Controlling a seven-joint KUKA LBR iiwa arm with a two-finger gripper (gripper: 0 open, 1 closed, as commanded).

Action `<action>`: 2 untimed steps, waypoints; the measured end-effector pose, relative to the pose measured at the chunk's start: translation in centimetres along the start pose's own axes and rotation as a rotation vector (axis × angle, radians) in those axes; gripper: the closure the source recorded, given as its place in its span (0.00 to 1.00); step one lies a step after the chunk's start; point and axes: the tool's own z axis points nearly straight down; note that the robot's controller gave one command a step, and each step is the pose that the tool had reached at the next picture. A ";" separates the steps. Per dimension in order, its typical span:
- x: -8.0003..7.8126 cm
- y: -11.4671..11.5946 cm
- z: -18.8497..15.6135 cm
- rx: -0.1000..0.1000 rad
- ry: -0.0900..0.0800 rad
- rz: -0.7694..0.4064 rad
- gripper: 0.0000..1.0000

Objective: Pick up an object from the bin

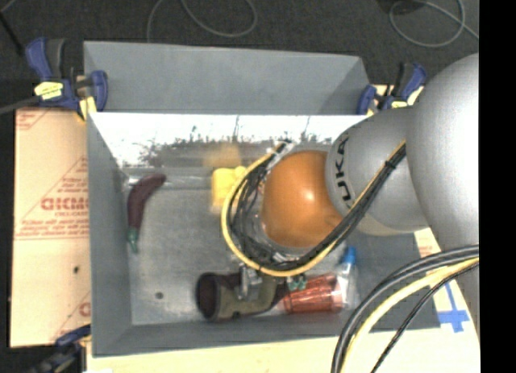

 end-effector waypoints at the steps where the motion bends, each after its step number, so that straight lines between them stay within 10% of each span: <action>1: 0.0 0.0 0.0 0.000 0.000 0.001 1.00; 2: 0.5 -0.3 -9.0 0.000 0.004 0.014 0.00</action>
Offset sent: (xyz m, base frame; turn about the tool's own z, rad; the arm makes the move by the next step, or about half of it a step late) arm -0.0061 -0.0049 0.1246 0.0132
